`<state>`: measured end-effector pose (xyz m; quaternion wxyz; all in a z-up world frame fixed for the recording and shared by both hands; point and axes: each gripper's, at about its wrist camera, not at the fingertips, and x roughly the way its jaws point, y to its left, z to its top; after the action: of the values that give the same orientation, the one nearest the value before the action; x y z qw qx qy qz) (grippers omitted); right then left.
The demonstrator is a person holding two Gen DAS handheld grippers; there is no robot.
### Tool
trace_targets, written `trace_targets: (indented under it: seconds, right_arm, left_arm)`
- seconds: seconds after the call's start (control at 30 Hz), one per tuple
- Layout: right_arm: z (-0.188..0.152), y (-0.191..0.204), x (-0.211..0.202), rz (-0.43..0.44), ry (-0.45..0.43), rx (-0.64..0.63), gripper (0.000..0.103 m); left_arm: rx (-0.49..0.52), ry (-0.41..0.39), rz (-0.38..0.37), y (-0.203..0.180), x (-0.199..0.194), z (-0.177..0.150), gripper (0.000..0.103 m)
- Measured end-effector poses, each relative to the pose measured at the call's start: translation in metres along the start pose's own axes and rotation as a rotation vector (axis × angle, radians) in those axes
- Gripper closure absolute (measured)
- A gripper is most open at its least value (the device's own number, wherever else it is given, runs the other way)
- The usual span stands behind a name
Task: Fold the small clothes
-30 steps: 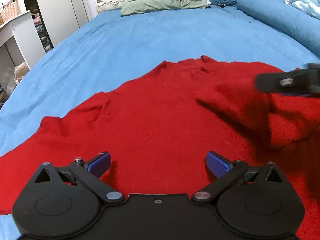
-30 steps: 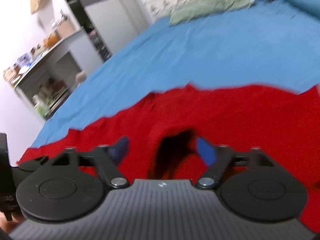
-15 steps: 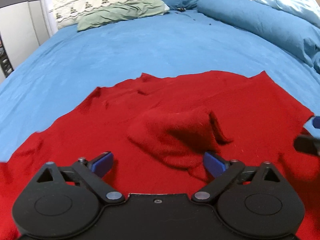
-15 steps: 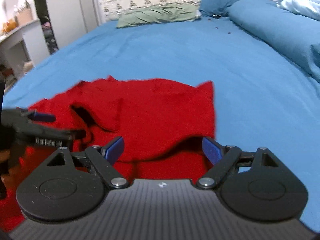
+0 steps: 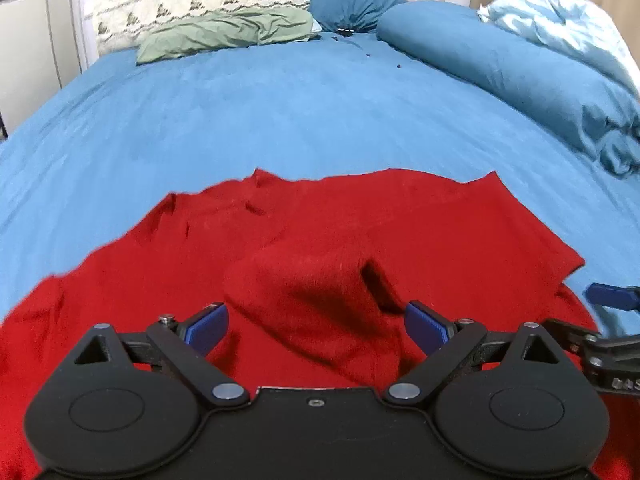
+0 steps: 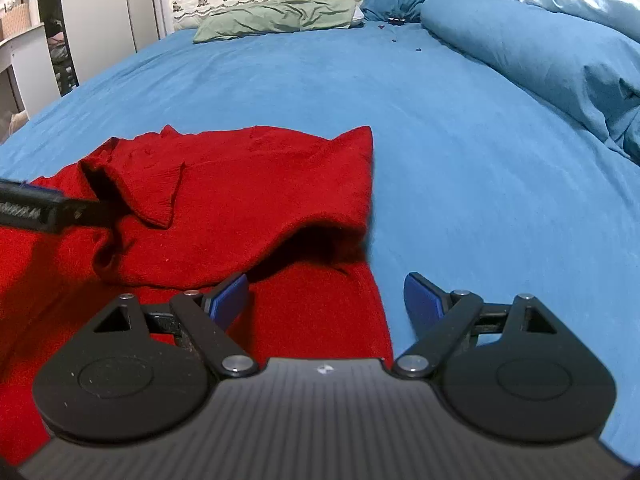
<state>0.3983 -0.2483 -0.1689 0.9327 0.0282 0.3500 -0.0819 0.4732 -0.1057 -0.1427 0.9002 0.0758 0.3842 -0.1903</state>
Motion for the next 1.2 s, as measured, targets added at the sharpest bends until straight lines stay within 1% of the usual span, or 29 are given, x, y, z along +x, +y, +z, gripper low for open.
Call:
trace_targets:
  seconds: [0.07,0.13,0.2,0.23,0.27,0.3,0.37,0.47,0.57,0.63,0.67,0.7,0.73,0.77,0.93,1.07,1.1,1.17,1.2]
  right_arm:
    - [0.000,-0.002,0.000,-0.001,0.001,0.004,0.002]
    - [0.001,-0.003,0.000,0.002,0.001,0.009,0.002]
    - [0.000,-0.004,0.000,0.003,0.001,0.008,0.002]
    - [0.000,-0.005,0.000,0.001,0.001,0.006,0.002]
    - [-0.001,-0.005,0.001,0.000,0.001,0.005,0.002]
    - [-0.001,-0.007,0.001,0.000,0.004,0.005,0.002]
    - [-0.002,-0.009,0.003,-0.003,0.008,0.012,0.002]
    - [-0.004,-0.011,0.006,-0.001,0.016,0.025,0.002]
    - [-0.004,-0.011,0.007,-0.001,0.019,0.016,0.002]
    - [-0.004,-0.011,0.008,-0.004,0.021,0.006,0.002]
    - [-0.004,-0.011,0.008,-0.004,0.021,0.001,0.002]
    - [-0.004,-0.012,0.009,-0.004,0.021,-0.003,0.002]
    - [-0.004,-0.012,0.009,-0.005,0.022,-0.007,0.002]
    - [-0.003,-0.011,0.010,-0.006,0.023,-0.008,0.002]
    - [-0.003,-0.007,0.010,-0.008,0.023,0.001,0.002]
    - [-0.003,-0.006,0.010,-0.006,0.023,-0.002,0.002]
    - [-0.003,-0.006,0.010,-0.005,0.023,-0.003,0.002]
    - [-0.003,-0.006,0.010,-0.003,0.025,-0.004,0.002]
    - [-0.003,-0.006,0.010,-0.002,0.025,-0.004,0.002]
  left_arm:
    - [0.041,0.037,0.060,-0.004,0.014,0.003,0.007]
    - [0.044,0.060,0.085,0.000,0.022,0.002,0.017]
    - [-0.013,0.056,0.101,0.016,0.020,0.000,0.019]
    - [-0.051,0.046,0.109,0.025,0.015,-0.003,0.019]
    - [-0.095,0.025,0.102,0.036,0.009,-0.007,0.018]
    - [-0.137,0.017,0.106,0.046,0.002,-0.013,0.018]
    - [-0.217,0.015,0.145,0.068,-0.009,-0.029,0.018]
    - [-0.328,0.019,0.151,0.094,-0.021,-0.056,0.019]
    - [-0.357,-0.016,0.146,0.102,-0.033,-0.071,0.019]
    - [-0.379,-0.035,0.137,0.103,-0.040,-0.075,0.019]
    - [-0.387,-0.045,0.141,0.104,-0.039,-0.072,0.019]
    - [-0.364,-0.056,0.151,0.101,-0.041,-0.071,0.019]
    - [-0.316,-0.061,0.169,0.096,-0.039,-0.068,0.019]
    - [-0.245,-0.065,0.193,0.086,-0.039,-0.064,0.020]
    - [0.152,-0.092,0.248,0.030,-0.033,-0.052,0.019]
    - [0.491,-0.131,0.325,-0.017,-0.020,-0.055,0.019]
    - [0.568,-0.136,0.332,-0.026,-0.016,-0.058,0.022]
    - [0.673,-0.132,0.327,-0.036,-0.008,-0.063,0.033]
    - [0.702,-0.121,0.316,-0.035,-0.004,-0.068,0.047]
